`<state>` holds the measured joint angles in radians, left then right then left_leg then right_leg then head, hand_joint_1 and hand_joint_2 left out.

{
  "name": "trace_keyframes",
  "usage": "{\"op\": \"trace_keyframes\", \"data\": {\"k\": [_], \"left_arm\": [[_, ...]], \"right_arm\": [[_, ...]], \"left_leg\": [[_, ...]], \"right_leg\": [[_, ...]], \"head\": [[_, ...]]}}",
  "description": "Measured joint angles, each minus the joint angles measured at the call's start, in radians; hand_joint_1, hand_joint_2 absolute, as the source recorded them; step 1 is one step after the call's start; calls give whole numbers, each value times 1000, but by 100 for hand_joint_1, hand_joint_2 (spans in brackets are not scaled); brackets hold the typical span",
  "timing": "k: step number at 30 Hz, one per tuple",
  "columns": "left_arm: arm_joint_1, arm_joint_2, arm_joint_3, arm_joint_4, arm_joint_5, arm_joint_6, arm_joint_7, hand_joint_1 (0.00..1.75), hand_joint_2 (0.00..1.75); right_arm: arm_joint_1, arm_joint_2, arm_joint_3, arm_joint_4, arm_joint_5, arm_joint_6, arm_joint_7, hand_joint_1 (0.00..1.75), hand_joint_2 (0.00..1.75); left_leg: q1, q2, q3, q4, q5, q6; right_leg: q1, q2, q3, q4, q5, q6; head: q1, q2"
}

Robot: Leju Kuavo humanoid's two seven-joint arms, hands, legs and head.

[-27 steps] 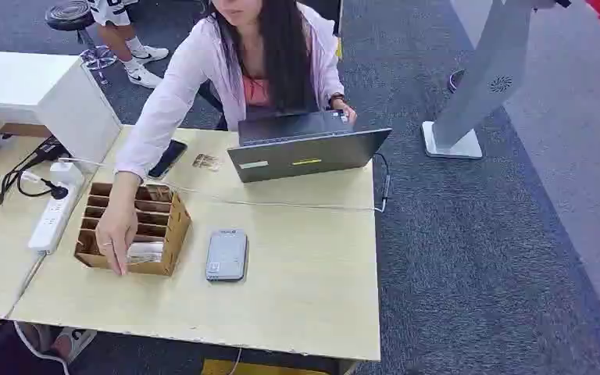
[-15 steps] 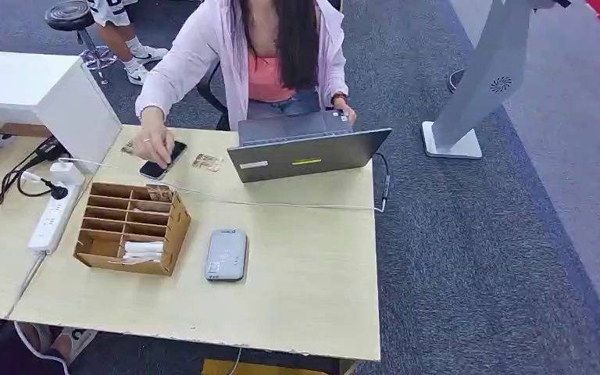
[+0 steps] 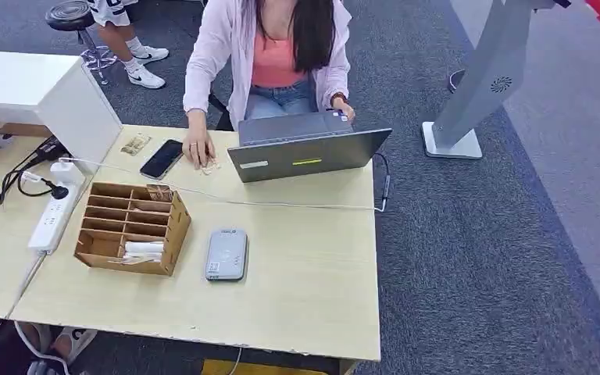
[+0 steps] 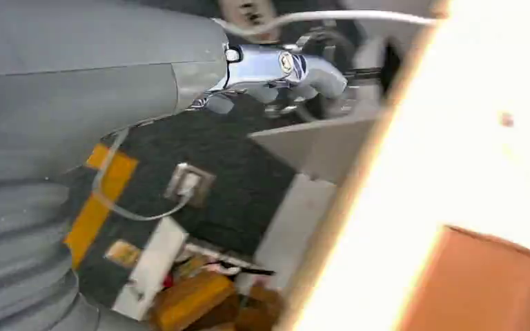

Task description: Pass the card to the sensor for recognition and then transmit it.

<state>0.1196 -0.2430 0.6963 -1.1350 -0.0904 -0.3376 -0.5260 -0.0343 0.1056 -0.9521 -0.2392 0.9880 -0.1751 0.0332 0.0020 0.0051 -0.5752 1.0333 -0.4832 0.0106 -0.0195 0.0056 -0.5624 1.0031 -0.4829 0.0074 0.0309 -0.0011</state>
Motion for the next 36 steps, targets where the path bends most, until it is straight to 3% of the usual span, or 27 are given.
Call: {"op": "trace_keyframes", "data": {"k": [5,7,9,13,16,19,23,30,32,34,36], "left_arm": [[56,-8,-81,-204,24,3,-18,0,175],[121,-5,-178,-424,73,16,-44,0,175],[107,42,-277,-556,123,66,-53,0,175],[68,119,-354,-653,98,167,-2,0,175],[-67,212,-387,-623,-64,341,70,0,175],[-295,318,-439,-462,-235,456,163,0,175],[-442,387,-491,-331,-256,481,169,0,175],[-475,431,-523,-284,-291,502,187,0,175],[-524,451,-545,-239,-447,568,268,0,175],[-668,487,-603,-104,-718,640,378,0,175],[-834,521,-688,61,-945,652,467,0,175]], "right_arm": [[-4,5,-36,8,37,-8,17,0,175],[-9,8,-63,14,103,-11,42,0,175],[-12,10,-80,18,188,-6,64,0,175],[-25,12,-84,23,232,9,63,0,175],[-33,12,-82,26,267,29,54,0,175],[-47,12,-72,28,300,43,50,0,175],[-52,12,-59,31,307,47,48,0,175],[-49,12,-55,33,309,49,47,0,175],[-48,12,-52,34,323,54,43,0,175],[-49,12,-42,35,348,70,36,0,175],[-54,13,-26,36,366,76,34,0,175]], "left_leg": [[1,0,0,0,1,0],[3,1,-1,2,1,-1],[1,-6,-3,1,3,1],[1,-5,-2,1,5,-1],[2,-9,-6,1,11,-1],[3,-15,-11,1,18,-3],[3,-4,-12,1,20,-4],[2,0,-14,1,19,-4],[3,0,-15,2,21,-2],[4,-6,-22,3,25,-2],[5,-8,-27,2,29,-2]], "right_leg": [[0,0,-1,0,1,-1],[3,1,-4,0,2,-1],[1,-7,-1,0,2,-1],[1,-5,-4,0,3,-1],[2,-10,-7,0,7,-2],[3,-15,-7,1,12,-3],[3,-5,-11,1,18,-4],[2,0,-16,0,19,-3],[3,-1,-20,0,20,-3],[4,-5,-23,0,21,-1],[4,-8,-26,0,25,-3]], "head": [[0,0],[0,0],[1,0],[-3,0],[0,0],[-1,0],[-2,0],[-2,0],[-2,0],[-2,0],[-1,0]]}}
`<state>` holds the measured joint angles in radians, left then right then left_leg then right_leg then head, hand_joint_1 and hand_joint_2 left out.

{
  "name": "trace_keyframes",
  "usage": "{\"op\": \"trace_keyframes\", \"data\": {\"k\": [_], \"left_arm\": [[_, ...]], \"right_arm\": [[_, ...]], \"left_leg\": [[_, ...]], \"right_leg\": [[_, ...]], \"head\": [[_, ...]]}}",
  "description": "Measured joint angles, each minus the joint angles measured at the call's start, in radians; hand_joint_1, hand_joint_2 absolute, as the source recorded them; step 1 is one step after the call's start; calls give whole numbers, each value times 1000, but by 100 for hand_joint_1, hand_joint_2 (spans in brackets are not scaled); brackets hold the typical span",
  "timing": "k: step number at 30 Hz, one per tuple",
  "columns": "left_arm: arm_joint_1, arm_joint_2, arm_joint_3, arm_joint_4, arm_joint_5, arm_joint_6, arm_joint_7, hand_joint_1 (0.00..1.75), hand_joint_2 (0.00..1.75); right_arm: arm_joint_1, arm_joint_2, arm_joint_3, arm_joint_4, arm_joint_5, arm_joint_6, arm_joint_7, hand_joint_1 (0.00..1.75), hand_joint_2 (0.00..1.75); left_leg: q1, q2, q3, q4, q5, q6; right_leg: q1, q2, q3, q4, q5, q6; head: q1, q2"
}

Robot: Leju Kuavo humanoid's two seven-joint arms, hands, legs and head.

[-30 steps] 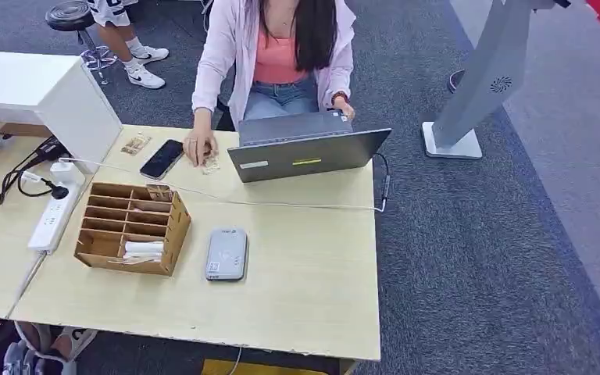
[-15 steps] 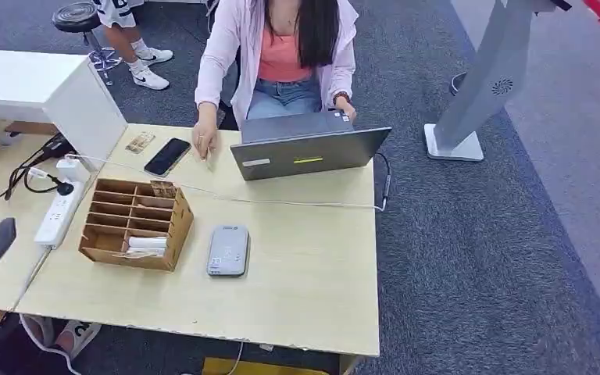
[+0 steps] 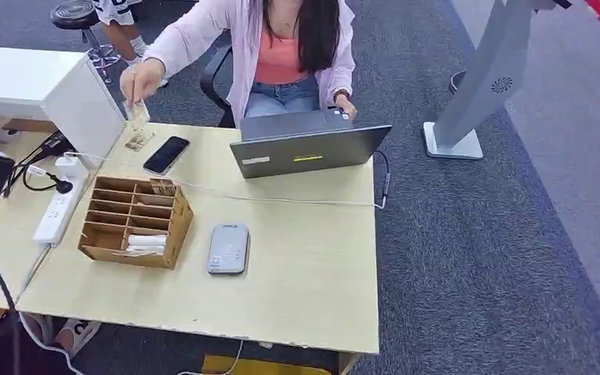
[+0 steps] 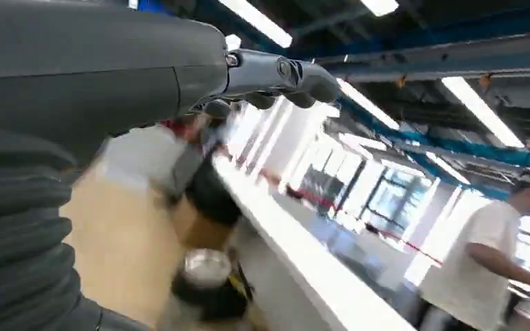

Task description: Pass the card to the sensor for recognition and then transmit it.

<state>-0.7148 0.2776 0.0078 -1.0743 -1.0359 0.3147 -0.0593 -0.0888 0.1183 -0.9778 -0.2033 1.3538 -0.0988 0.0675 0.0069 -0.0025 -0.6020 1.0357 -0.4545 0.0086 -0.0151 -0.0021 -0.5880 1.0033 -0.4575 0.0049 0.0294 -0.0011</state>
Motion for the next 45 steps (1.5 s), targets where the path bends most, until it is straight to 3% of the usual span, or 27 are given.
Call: {"op": "trace_keyframes", "data": {"k": [2,5,12,45], "left_arm": [[-147,12,-77,144,-129,-11,60,0,175],[-286,15,-167,299,-208,-16,106,0,175],[-383,5,-239,449,-230,-13,126,0,175],[-398,-23,-283,547,-268,13,131,0,175]], "right_arm": [[-3,3,10,2,9,5,-7,0,175],[-3,7,22,2,15,4,-21,0,175],[-3,9,32,3,18,3,-25,0,175],[-3,16,46,8,28,8,-30,0,175]], "left_leg": [[0,1,-3,-1,3,-2],[0,8,-3,-1,3,-2],[-1,10,-4,0,3,-2],[-1,9,-5,-1,4,-1]], "right_leg": [[0,1,-2,0,4,-1],[0,8,-5,1,8,-2],[-1,11,-7,0,8,-1],[-1,11,-7,0,8,-1]], "head": [[0,0],[0,0],[0,0],[0,0]]}}
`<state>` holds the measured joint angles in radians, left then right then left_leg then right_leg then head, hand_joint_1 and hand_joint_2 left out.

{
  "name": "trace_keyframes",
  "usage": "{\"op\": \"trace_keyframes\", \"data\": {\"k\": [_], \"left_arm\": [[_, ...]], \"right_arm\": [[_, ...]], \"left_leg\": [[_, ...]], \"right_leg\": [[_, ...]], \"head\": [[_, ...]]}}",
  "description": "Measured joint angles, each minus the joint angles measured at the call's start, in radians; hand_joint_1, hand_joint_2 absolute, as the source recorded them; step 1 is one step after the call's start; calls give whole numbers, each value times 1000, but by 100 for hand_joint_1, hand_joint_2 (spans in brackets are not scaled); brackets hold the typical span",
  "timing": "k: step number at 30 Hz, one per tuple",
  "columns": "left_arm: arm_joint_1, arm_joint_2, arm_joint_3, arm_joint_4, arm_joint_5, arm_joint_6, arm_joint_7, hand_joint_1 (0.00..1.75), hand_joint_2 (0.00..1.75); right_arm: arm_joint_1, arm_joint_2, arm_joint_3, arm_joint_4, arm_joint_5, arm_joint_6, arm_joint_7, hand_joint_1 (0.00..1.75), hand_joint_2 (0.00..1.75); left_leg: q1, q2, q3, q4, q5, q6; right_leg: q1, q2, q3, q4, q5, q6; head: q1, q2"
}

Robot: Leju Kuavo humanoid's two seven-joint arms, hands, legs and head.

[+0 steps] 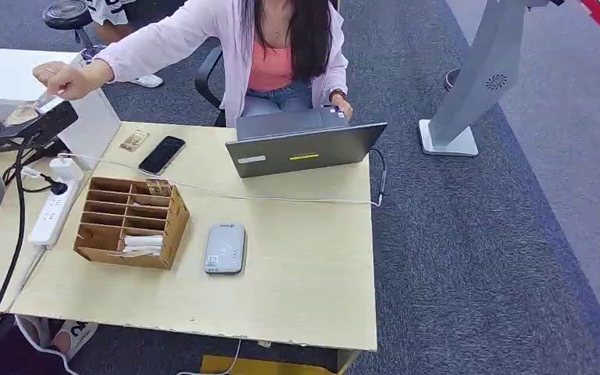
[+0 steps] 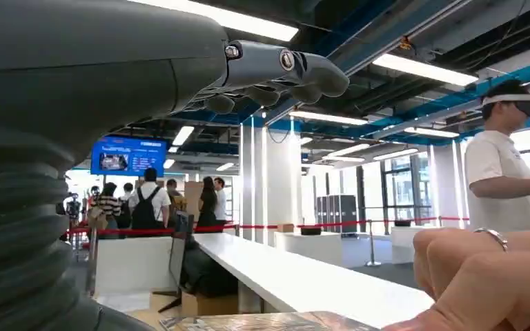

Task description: Pass the card to the sensor for recognition and then transmit it.

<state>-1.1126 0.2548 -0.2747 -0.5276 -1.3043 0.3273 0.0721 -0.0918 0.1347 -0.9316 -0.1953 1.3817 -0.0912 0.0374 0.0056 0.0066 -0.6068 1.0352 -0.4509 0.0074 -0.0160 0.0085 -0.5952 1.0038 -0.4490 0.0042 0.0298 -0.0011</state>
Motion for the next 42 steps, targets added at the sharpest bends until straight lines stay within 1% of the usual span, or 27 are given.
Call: {"op": "trace_keyframes", "data": {"k": [2,3,8,9,10,13,17,20,22,24,32,35,40,42], "left_arm": [[0,-2,0,0,-2,0,0,0,175],[0,-3,-1,2,-5,0,0,0,175],[1,-17,-5,16,-13,4,7,0,175],[2,-20,-6,19,-17,5,12,3,175],[4,-22,-6,20,-19,6,14,175,175],[9,-27,-6,24,-19,13,14,175,175],[12,-29,-6,27,-15,7,-8,175,175],[13,-32,-6,30,-12,6,-10,175,175],[19,-36,-6,30,-8,11,-43,175,175],[32,-42,-6,26,-8,14,-51,175,175],[102,-61,-6,-39,-9,16,-61,175,175],[125,-65,-6,-80,-3,15,-79,175,175],[163,-72,-6,-134,-3,13,-82,175,175],[175,-76,-6,-159,0,13,-94,175,175]], "right_arm": [[0,0,0,0,0,0,0,0,175],[0,0,0,0,0,0,2,0,0],[0,0,0,0,1,1,10,0,0],[0,0,0,0,2,1,10,0,0],[0,0,0,0,2,1,10,0,0],[0,1,0,1,2,1,9,0,0],[0,2,0,2,2,1,-1,0,0],[0,3,0,2,2,1,-3,0,0],[0,3,0,2,-2,1,-10,0,0],[0,3,0,2,-5,1,-11,0,0],[1,5,0,3,-7,0,-20,0,0],[2,6,0,3,-8,0,-22,0,0],[2,6,0,3,-8,-1,-24,0,0],[3,6,0,3,-8,-3,-26,0,0]], "left_leg": [[0,0,0,0,0,0],[0,0,0,0,0,0],[0,0,0,0,0,0],[0,0,0,0,0,0],[0,0,0,0,0,0],[0,0,0,0,0,0],[0,0,0,0,0,0],[0,0,0,0,0,0],[0,0,0,0,0,0],[0,0,0,0,0,0],[0,0,0,0,0,0],[0,0,0,0,0,0],[0,0,0,0,0,0],[0,0,0,0,0,0]], "right_leg": [[0,0,0,0,0,0],[0,0,0,0,0,0],[0,0,0,0,0,0],[0,0,0,0,0,0],[0,0,0,0,0,0],[0,0,0,0,0,0],[0,0,0,0,0,0],[0,0,0,0,0,0],[0,0,0,0,0,0],[0,0,0,0,0,0],[0,0,0,0,0,0],[0,0,0,0,0,0],[0,0,0,0,0,0],[0,0,0,0,0,0]], "head": [[0,0],[0,0],[0,0],[0,0],[0,0],[0,0],[0,0],[0,0],[0,0],[0,0],[0,0],[0,0],[0,0],[0,0]]}}
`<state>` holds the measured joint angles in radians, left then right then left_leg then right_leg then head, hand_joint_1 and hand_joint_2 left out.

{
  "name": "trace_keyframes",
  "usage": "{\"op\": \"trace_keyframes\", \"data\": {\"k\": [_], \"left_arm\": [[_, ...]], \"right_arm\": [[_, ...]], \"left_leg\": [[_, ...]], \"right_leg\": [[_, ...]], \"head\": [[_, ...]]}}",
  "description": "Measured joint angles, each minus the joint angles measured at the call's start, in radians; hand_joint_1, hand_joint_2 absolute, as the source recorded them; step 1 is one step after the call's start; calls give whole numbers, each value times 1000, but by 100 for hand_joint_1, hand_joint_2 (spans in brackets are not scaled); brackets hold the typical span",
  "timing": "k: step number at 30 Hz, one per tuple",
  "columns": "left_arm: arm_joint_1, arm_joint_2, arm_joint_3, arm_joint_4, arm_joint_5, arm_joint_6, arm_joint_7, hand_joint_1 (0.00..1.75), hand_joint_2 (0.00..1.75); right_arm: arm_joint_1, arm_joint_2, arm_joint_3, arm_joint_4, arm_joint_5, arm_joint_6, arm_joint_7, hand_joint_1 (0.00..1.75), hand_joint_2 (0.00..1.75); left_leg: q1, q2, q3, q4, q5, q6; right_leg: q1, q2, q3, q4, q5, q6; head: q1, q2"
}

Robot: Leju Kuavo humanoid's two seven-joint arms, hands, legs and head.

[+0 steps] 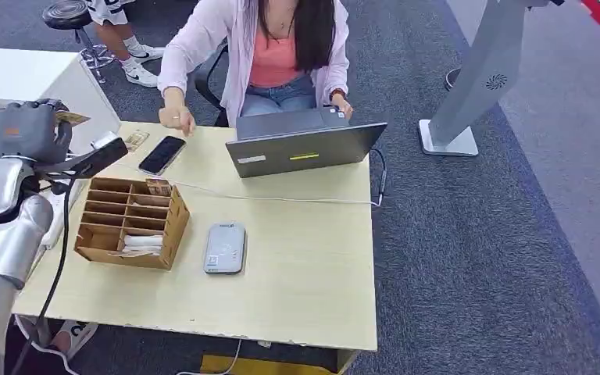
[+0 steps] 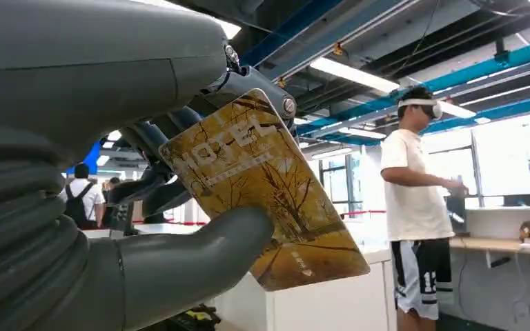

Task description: Pass the card to the sensor for recognition and then transmit it.

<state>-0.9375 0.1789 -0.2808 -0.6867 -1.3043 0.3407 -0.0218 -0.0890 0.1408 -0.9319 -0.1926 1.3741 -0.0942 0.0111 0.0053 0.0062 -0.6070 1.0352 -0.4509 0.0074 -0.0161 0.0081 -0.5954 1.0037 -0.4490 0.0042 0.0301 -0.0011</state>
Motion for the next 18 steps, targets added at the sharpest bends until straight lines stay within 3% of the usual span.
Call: {"op": "trace_keyframes", "data": {"k": [5,11,18], "left_arm": [[79,-34,0,-103,13,10,-32,175,175],[184,-98,-36,-233,0,16,-30,175,175],[215,-116,-50,-288,-1,16,-28,175,175]], "right_arm": [[0,0,-1,0,-2,-2,-3,0,0],[0,2,-3,0,-6,-6,-3,0,0],[3,3,-5,0,-6,-8,-3,0,0]], "left_leg": [[-1,0,0,0,0,0],[-1,0,-1,0,0,1],[-1,0,-1,0,0,1]], "right_leg": [[0,-1,0,0,0,0],[-1,-2,0,0,0,1],[-1,-1,-1,0,0,1]], "head": [[0,0],[2,0],[2,0]]}}
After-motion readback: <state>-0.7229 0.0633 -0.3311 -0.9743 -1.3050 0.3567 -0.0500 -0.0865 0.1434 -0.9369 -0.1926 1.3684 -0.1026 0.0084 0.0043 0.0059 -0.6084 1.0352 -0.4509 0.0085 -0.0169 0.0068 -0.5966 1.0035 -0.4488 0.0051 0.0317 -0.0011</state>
